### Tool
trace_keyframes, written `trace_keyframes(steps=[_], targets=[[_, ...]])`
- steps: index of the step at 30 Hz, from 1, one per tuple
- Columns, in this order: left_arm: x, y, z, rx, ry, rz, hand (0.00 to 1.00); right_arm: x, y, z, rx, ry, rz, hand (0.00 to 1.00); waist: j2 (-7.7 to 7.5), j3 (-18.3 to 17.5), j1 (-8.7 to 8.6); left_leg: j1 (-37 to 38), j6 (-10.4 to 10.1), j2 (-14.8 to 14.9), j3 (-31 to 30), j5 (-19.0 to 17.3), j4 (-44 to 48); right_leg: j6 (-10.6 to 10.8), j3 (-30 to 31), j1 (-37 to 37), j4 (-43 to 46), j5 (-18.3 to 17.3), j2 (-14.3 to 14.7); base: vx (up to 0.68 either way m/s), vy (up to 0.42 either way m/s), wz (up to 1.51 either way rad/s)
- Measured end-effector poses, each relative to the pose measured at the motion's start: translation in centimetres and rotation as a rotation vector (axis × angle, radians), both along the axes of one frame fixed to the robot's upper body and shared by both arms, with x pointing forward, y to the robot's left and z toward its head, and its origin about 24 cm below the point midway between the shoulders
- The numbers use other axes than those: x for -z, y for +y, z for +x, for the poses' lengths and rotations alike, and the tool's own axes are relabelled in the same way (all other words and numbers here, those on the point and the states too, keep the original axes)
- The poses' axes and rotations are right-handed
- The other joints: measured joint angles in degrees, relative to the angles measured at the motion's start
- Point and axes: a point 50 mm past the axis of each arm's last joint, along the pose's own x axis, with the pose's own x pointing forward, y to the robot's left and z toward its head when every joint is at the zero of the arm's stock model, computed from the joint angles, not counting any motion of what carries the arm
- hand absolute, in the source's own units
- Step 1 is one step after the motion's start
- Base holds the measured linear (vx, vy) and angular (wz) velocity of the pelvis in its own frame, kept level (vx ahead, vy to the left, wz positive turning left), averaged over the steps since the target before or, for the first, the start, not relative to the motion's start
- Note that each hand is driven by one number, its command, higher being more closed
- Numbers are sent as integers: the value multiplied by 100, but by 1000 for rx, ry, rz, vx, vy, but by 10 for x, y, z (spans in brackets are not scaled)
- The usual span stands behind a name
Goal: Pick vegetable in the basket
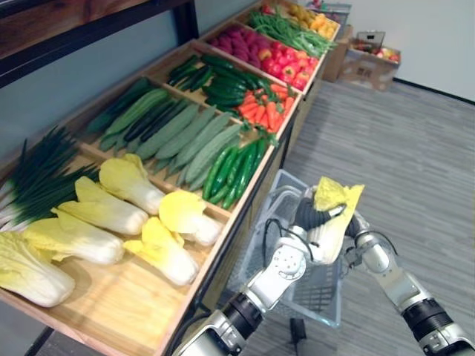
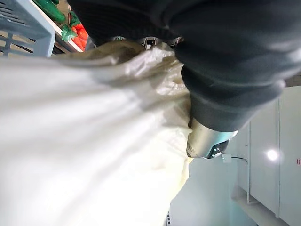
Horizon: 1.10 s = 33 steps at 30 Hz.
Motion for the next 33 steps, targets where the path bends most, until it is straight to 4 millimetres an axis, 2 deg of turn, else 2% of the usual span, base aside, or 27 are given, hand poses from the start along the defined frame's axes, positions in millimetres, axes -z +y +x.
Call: trace_keyframes(steps=[6,7,17,22,33], targets=[[5,2,2,-11,-20,41,100,3,-2,-2,4,11,-3,100,6,38,-11,7,4,-1,14,-54,37,0,28,0,0,0,2,4,-1,-2],[5,3,2,-12,-20,42,0,3,-2,-2,4,11,-3,100,9,43,-11,-3,3,1,13,-68,61,0,32,0,0,0,0,0,0,0],[15,6,2,-20,-58,143,0,11,-5,-9,7,45,-6,100,51,73,7,-39,1,16,-15,-94,105,0,18,-4,0,0,-1,0,0,0],[20,10,4,-21,-50,162,0,14,-6,-12,6,62,-7,100,108,110,9,-67,1,26,-52,-94,115,0,-6,-4,0,0,-2,0,-7,1],[22,14,3,-25,-57,161,0,15,-6,-18,9,60,3,100,122,107,23,-131,1,47,-137,-93,149,0,-56,-5,1,0,-1,-1,-9,3]])
